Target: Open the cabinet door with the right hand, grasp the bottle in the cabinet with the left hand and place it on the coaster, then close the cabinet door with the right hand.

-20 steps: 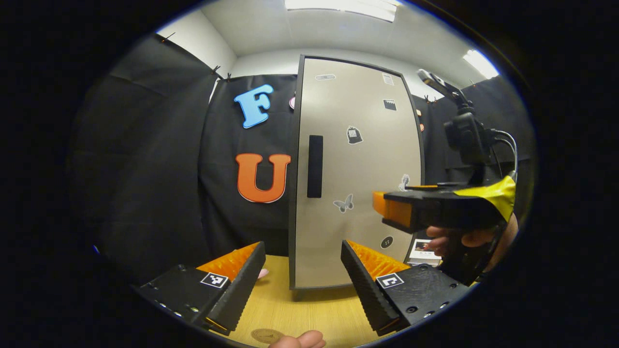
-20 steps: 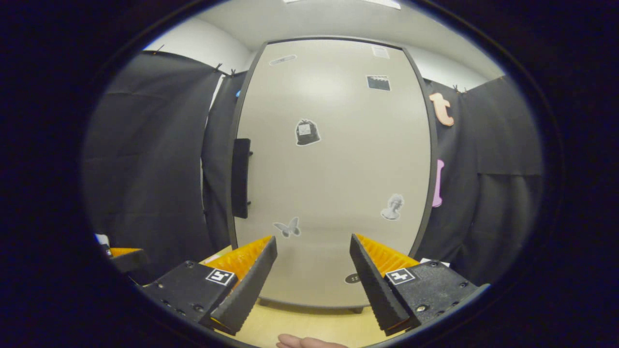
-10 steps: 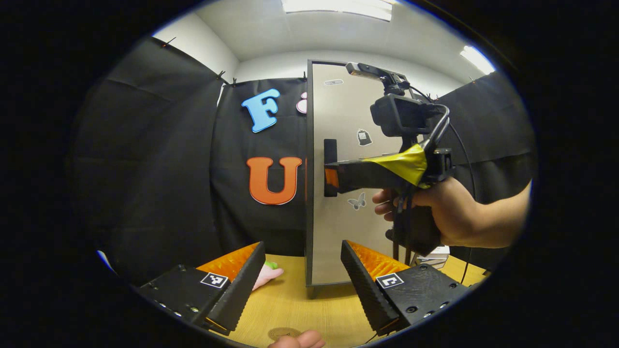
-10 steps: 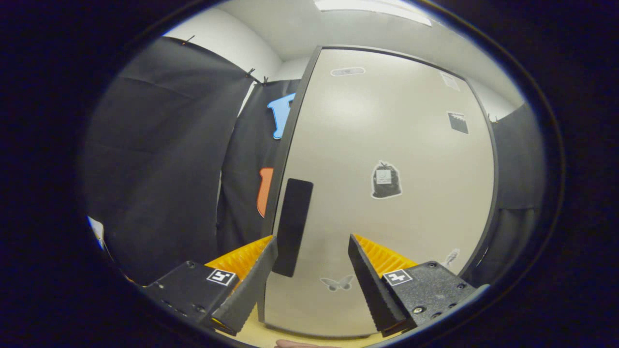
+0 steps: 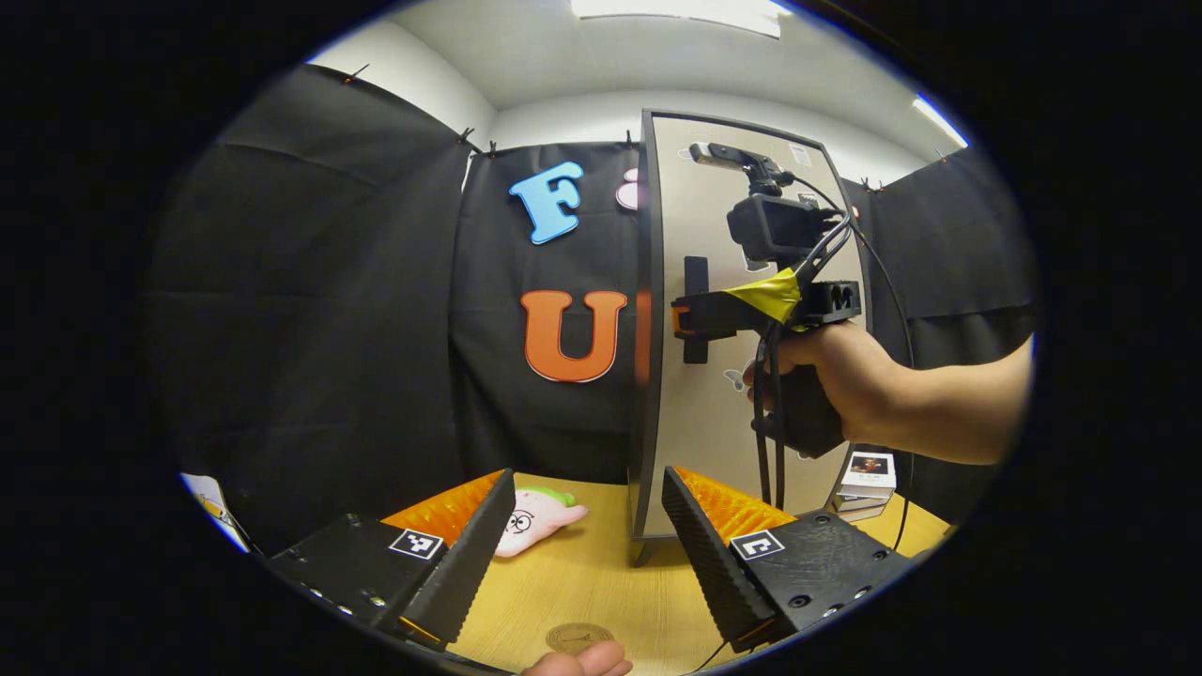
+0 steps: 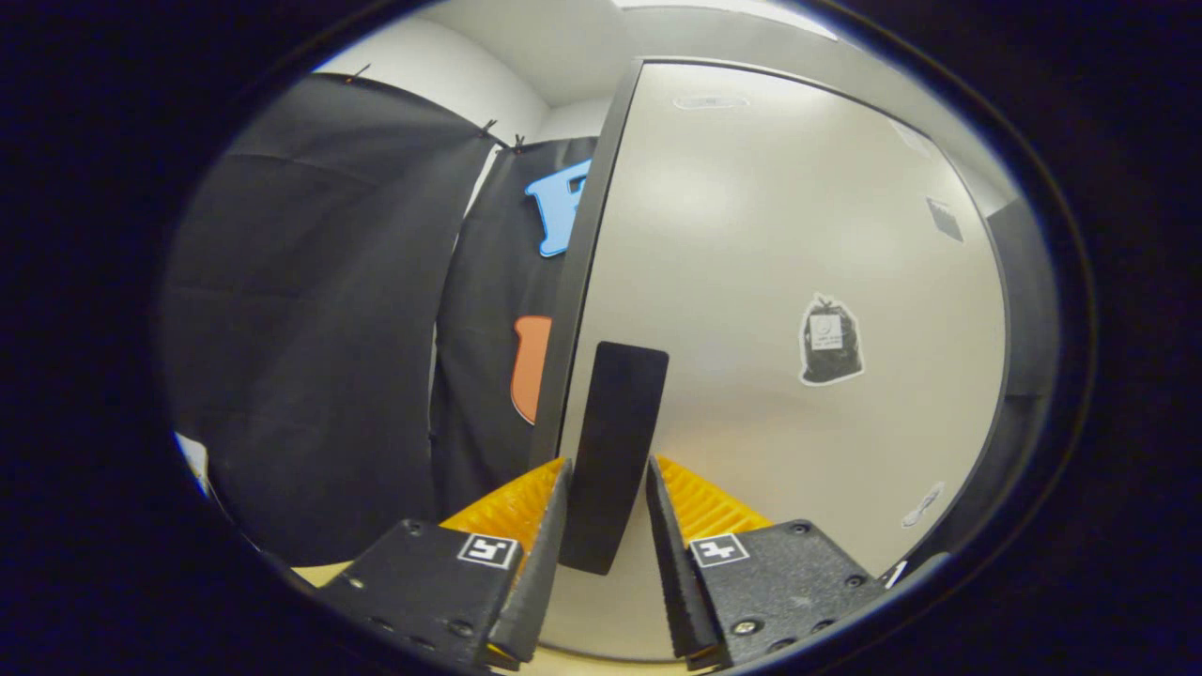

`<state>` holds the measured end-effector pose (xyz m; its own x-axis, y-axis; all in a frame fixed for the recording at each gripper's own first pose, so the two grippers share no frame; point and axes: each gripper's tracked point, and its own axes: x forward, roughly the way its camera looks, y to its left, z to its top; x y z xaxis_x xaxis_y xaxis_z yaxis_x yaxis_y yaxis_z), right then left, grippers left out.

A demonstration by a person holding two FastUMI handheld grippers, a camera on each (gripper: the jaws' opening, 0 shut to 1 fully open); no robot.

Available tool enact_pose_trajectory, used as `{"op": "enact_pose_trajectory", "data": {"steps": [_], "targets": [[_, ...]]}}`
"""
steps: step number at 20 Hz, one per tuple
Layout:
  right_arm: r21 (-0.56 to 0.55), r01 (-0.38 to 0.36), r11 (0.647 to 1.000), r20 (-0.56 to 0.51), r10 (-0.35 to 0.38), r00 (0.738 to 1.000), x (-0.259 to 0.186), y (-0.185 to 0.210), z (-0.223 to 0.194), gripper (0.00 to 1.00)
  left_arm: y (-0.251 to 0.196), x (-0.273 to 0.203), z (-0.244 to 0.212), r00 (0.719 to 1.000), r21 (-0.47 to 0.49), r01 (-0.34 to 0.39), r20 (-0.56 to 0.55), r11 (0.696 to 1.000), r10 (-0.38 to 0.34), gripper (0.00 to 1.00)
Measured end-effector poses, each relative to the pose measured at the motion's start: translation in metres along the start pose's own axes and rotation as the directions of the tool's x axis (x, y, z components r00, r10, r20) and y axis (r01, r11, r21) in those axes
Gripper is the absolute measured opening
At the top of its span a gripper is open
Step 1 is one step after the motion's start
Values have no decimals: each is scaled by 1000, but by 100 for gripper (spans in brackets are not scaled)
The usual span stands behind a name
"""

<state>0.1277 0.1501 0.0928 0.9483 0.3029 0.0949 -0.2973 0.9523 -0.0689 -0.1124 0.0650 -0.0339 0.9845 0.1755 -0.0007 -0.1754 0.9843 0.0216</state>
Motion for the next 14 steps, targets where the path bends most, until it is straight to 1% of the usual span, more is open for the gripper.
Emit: {"op": "enact_pose_trajectory", "data": {"steps": [2, 4, 5, 6, 7, 9, 11, 14], "targets": [[-10, 25, 1000, -15, -25, 1000, 0, -1, -3, 40, 1, -1, -2, 1000, -5, -3, -8, 1000, 3, 95], [-35, 7, 999, -25, -8, 1000, -1, 0, -7, 38, 1, -2, -1, 1000, -8, -1, -7, 1000, 1, 95], [-41, -4, 999, -32, 2, 999, 0, -1, -8, 35, 1, -3, 0, 1000, -9, 1, -5, 1000, -1, 95], [-50, -11, 999, -38, 9, 999, -1, -1, -9, 35, 1, -2, 0, 1000, -7, 1, -5, 1000, -1, 95], [-54, -14, 998, -43, 12, 999, -1, -2, -9, 32, 1, -2, -1, 1000, -5, 1, -6, 1000, -1, 95], [-40, -23, 999, -55, 21, 998, -3, -1, -10, 28, 0, -1, -1, 1000, -5, 0, -5, 1000, 0, 95], [-23, -50, 998, -69, 48, 996, -8, 0, -10, 24, 2, -2, 3, 1000, 2, -5, 4, 1000, 5, 95], [-12, -100, 995, -83, 98, 992, -19, 3, -10, 23, 7, -4, 8, 1000, 6, -17, 20, 1000, 17, 95]]}}
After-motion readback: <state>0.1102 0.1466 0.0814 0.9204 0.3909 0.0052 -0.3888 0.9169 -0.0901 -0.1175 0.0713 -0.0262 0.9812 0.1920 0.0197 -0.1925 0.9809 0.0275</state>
